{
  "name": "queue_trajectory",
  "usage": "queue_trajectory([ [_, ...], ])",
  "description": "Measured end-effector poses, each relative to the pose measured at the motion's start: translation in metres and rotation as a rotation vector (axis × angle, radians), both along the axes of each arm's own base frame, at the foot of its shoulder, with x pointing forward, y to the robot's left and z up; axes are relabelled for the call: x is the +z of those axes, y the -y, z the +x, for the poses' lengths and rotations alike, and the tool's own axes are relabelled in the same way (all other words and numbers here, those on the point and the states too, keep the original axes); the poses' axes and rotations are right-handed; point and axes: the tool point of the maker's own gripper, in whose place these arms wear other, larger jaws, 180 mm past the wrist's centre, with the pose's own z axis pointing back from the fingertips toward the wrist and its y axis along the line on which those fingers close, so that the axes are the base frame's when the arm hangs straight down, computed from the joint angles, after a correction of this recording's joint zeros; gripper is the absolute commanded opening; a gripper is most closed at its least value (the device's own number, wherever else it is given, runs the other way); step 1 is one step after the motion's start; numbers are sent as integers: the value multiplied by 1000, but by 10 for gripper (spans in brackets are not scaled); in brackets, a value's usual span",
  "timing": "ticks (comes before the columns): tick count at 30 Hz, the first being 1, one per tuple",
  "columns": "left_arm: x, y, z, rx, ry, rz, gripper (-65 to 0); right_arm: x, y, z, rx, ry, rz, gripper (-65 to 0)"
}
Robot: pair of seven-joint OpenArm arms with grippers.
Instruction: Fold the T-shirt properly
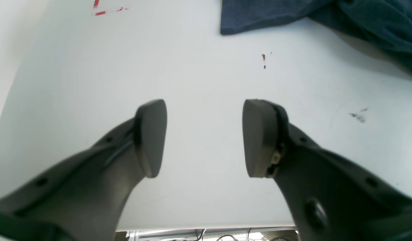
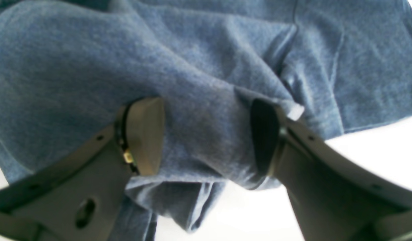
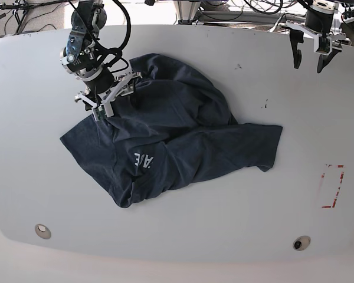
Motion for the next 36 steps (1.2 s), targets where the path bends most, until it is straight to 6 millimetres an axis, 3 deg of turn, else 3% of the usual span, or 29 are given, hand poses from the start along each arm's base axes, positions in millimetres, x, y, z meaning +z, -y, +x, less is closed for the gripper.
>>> queue_trajectory([
  [7, 0, 0, 0, -1, -1, 1, -312, 0, -30, -2, 92, -1, -1, -247],
  [11, 0, -1, 0, -2, 0, 3, -313, 2, -55, -5, 167, 4, 14, -267],
  [15, 1, -1, 1, -1, 3, 4, -313, 2, -67, -9, 198, 2, 38, -307],
  [27, 0, 0, 0, -6, -1, 1, -312, -4, -34, -3, 112, -12, -3, -427],
  [36, 1, 0, 0, -6, -1, 2, -313, -8, -34, -6, 108, -24, 4, -498],
])
